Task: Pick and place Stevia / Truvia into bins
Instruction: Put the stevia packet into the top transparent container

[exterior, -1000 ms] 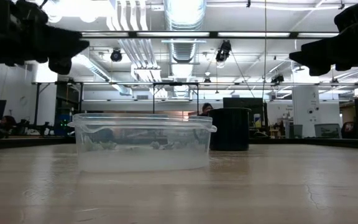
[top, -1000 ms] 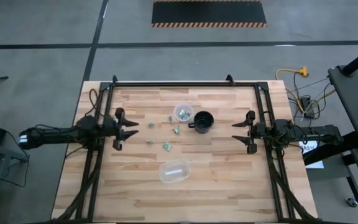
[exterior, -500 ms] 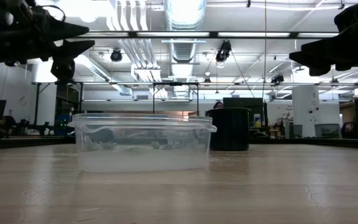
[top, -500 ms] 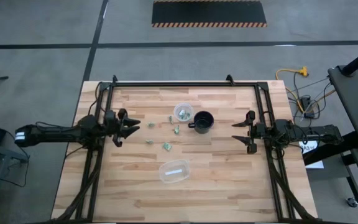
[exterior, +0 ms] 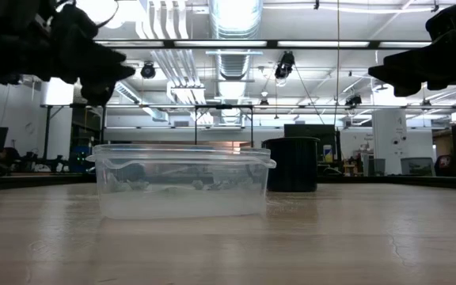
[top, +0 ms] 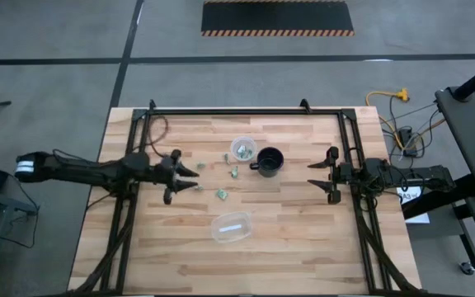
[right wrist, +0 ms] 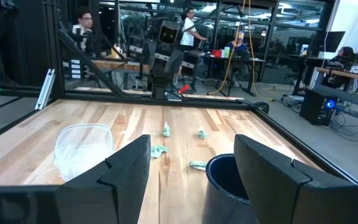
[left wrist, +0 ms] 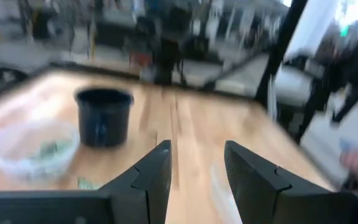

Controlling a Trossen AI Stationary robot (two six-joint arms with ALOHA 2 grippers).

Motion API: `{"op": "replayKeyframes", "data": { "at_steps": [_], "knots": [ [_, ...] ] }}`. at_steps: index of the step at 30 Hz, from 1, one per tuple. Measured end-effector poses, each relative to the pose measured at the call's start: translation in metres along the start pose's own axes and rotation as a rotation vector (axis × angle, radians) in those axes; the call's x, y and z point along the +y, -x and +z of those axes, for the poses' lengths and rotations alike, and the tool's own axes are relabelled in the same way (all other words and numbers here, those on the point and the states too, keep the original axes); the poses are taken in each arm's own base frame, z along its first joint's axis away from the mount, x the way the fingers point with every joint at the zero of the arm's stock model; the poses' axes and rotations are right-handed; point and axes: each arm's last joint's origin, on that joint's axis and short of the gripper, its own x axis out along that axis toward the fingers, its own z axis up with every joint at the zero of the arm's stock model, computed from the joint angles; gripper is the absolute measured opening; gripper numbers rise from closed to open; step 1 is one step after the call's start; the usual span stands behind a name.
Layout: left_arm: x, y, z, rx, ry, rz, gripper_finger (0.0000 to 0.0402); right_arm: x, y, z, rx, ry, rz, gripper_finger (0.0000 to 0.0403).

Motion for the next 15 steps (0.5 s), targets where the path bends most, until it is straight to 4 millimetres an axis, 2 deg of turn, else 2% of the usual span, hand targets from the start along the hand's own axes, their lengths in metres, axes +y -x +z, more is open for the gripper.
{"op": "replayKeyframes", "data": {
  "at_steps": [3,10,15],
  "knots": [
    [-0.003,-0.011,0.0,0.144,-0.022,0.015,0.0132,0.0,0.0,0.0,0.0,0.0,-0.001,0.0221],
    [-0.016,-0.033,0.015,0.432,-0.054,0.123,0.0132,0.0,0.0,0.0,0.0,0.0,0.0,0.0221],
    [-0.022,-0.046,0.018,0.563,-0.109,0.231,0.0132,0.0,0.0,0.0,0.0,0.0,0.0,0.0221]
  ]
}}
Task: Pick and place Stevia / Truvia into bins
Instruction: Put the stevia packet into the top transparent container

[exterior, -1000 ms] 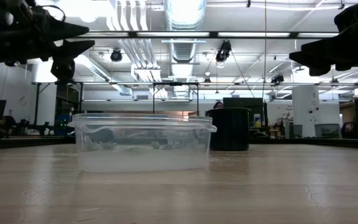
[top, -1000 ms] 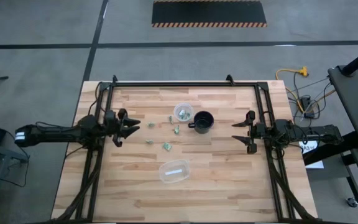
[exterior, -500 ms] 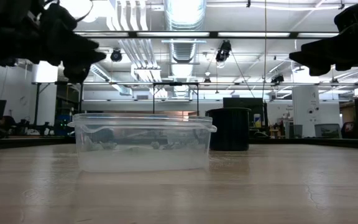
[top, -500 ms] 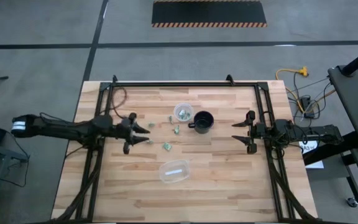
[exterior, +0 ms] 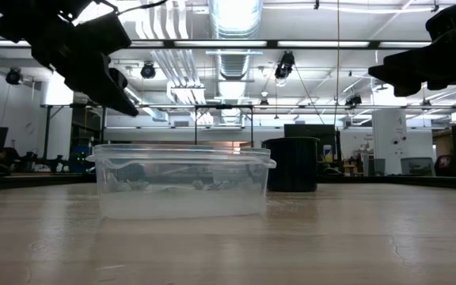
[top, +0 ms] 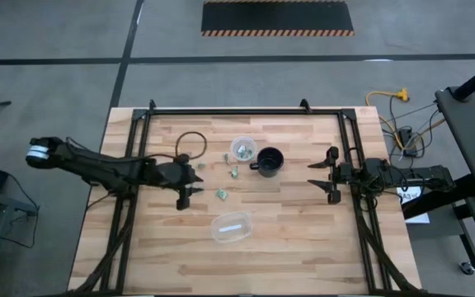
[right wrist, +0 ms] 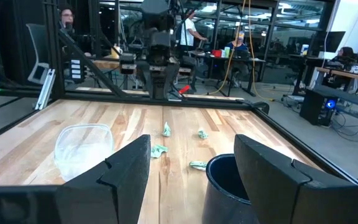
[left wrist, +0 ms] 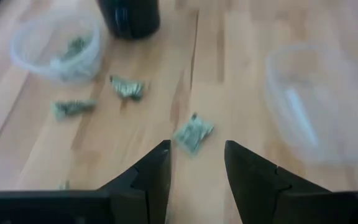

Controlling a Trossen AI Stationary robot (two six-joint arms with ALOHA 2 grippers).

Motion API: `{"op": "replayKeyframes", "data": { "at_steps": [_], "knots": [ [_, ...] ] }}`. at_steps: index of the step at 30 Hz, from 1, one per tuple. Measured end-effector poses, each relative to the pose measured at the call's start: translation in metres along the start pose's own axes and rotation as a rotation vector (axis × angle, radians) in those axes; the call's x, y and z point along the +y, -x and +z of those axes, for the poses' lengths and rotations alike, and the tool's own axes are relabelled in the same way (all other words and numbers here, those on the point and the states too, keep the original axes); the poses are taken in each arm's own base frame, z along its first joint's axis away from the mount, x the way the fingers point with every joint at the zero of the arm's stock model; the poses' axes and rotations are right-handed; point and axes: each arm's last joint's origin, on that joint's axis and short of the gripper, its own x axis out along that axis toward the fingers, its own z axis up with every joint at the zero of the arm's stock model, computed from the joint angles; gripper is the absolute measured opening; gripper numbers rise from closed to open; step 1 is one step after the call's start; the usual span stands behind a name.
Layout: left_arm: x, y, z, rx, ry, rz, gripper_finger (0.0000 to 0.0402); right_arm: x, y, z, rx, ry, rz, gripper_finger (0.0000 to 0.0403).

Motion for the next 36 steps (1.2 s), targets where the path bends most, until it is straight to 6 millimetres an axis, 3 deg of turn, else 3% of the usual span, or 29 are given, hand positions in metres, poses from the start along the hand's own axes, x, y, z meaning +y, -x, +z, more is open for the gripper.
{"op": "replayKeyframes", "data": {
  "at_steps": [10,26,36],
  "knots": [
    [-0.003,-0.019,-0.012,0.294,0.143,0.088,0.0132,0.0,0.0,0.0,0.0,0.0,0.0,0.0221],
    [-0.004,-0.045,-0.018,0.395,0.105,0.184,0.0132,0.0,0.0,0.0,-0.001,0.0,-0.001,0.0221],
    [0.007,-0.058,-0.025,0.457,0.105,0.218,0.0132,0.0,0.0,0.0,0.0,0.0,0.0,0.0221]
  ]
}}
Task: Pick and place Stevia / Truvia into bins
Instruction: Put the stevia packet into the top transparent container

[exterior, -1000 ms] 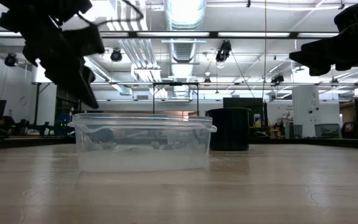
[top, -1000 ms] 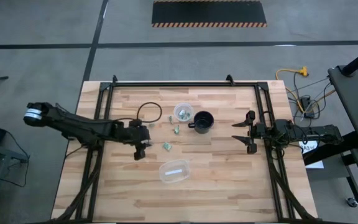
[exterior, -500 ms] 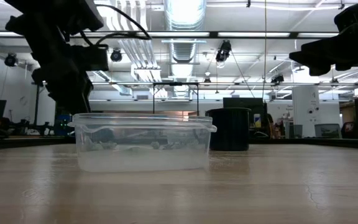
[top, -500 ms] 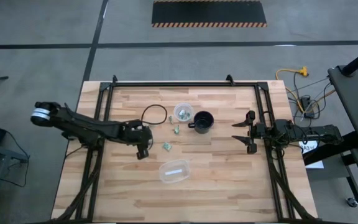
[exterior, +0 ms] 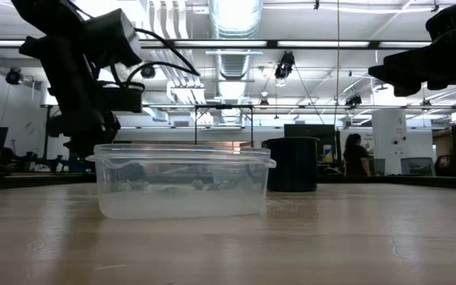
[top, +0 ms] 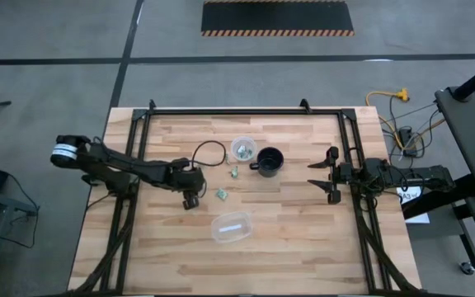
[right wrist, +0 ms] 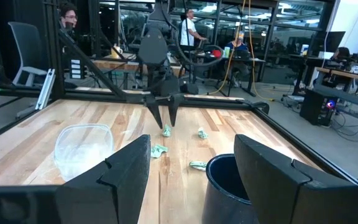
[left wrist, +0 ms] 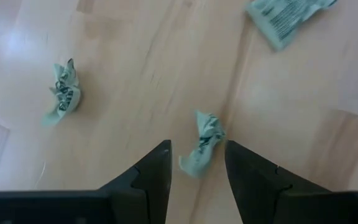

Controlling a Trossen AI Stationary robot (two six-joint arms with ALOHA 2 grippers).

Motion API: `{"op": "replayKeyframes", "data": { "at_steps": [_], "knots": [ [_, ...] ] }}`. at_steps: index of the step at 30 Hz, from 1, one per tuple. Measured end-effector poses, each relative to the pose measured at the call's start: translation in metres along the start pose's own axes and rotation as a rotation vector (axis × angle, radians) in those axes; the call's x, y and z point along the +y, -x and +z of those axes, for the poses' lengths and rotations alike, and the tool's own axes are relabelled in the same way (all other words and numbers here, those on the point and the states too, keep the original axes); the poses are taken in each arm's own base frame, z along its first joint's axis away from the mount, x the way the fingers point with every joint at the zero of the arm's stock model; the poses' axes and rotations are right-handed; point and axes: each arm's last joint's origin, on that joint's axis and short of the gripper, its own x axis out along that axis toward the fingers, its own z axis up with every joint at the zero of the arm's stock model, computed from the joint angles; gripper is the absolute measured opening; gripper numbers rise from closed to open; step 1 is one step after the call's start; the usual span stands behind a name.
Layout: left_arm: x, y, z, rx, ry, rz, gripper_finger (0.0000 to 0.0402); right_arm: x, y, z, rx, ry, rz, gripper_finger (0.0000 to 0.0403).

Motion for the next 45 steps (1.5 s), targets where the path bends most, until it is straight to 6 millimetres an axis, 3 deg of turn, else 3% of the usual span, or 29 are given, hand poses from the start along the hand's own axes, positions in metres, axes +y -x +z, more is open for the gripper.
{"op": "replayKeyframes", "data": {
  "at_steps": [17,26,45],
  "knots": [
    [0.003,-0.015,0.004,0.024,-0.008,-0.009,0.0132,0.0,0.0,0.0,0.0,0.0,0.0,0.0221],
    [0.001,-0.011,0.013,-0.006,-0.008,-0.034,0.0132,0.0,0.0,0.0,0.0,0.0,0.0,0.0221],
    [0.002,-0.023,0.011,0.03,-0.007,-0.03,0.0132,0.0,0.0,0.0,0.0,0.0,-0.001,0.0221]
  ]
}}
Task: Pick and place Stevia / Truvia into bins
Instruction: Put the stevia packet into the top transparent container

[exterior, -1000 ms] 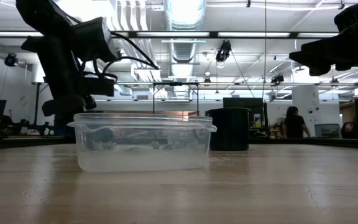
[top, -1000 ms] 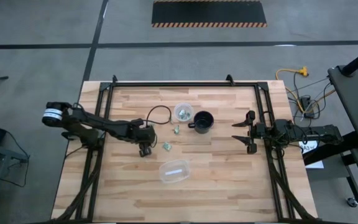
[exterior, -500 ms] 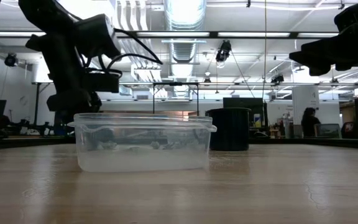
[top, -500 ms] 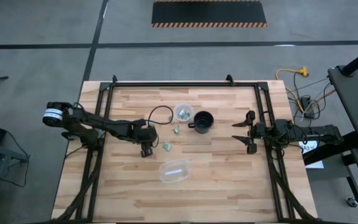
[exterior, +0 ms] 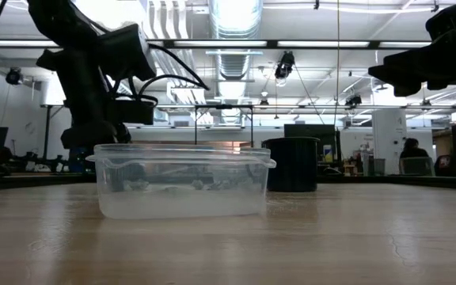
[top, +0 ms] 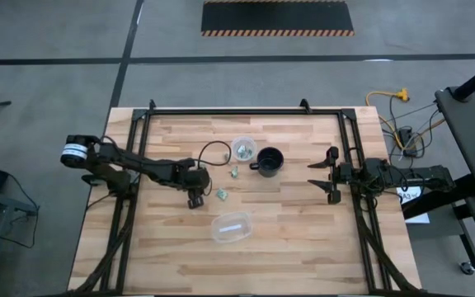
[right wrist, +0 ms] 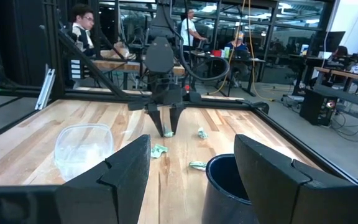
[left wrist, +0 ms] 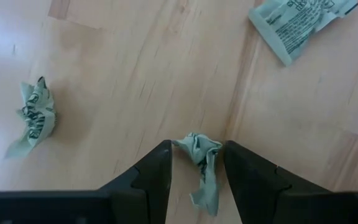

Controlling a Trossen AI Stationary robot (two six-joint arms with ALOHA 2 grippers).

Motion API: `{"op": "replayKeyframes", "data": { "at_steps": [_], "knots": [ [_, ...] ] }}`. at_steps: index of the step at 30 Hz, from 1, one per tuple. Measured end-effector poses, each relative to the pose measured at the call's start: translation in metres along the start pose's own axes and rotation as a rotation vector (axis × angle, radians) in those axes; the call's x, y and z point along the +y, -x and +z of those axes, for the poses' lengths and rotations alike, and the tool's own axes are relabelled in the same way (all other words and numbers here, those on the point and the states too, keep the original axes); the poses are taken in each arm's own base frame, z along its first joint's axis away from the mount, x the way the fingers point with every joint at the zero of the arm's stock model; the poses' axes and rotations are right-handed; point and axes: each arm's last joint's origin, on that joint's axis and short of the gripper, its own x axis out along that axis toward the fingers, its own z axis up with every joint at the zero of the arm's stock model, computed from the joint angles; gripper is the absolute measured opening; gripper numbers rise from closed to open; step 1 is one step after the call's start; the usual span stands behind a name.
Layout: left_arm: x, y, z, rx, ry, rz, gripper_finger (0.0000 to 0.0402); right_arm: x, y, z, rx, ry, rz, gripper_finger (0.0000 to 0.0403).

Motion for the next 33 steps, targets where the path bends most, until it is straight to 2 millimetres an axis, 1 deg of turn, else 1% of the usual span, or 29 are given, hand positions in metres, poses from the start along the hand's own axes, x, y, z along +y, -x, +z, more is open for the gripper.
{"op": "replayKeyframes", "data": {
  "at_steps": [6,8,11,15,16,22,24,27,30,33],
  "knots": [
    [0.002,-0.001,0.0,0.006,0.009,-0.01,0.0131,0.0,0.0,0.0,-0.001,0.0,0.0,0.0221],
    [0.002,0.0,0.0,0.007,0.011,-0.019,0.0125,0.0,0.0,0.0,-0.001,0.0,0.0,0.0221],
    [0.001,0.0,0.0,0.009,0.017,-0.029,0.0095,0.0,0.0,0.0,-0.001,0.0,0.001,0.0221],
    [0.001,0.0,0.001,0.007,0.018,-0.039,0.0026,0.0,0.0,0.0,-0.001,0.0,0.0,0.0221],
    [0.002,0.0,0.001,0.007,0.021,-0.038,0.0014,0.0,0.0,0.0,0.0,0.0,0.0,0.0221],
    [0.004,0.003,0.008,-0.015,0.014,0.005,0.0005,0.0,0.0,0.0,0.0,0.0,0.001,0.0221],
    [0.004,0.006,0.017,-0.071,0.005,0.029,0.0003,0.0,0.0,0.0,0.0,0.0,0.0,0.0221],
    [0.003,0.011,0.034,-0.205,0.002,0.075,0.0003,0.0,0.0,0.0,0.0,0.0,0.0,0.0221],
    [0.0,0.018,0.053,-0.389,0.015,0.049,0.0002,0.0,0.0,0.0,0.0,0.0,0.001,0.0221],
    [0.0,0.025,0.07,-0.577,0.064,0.012,0.0002,0.0,0.0,0.0,0.0,0.0,0.0,0.0221]
  ]
}}
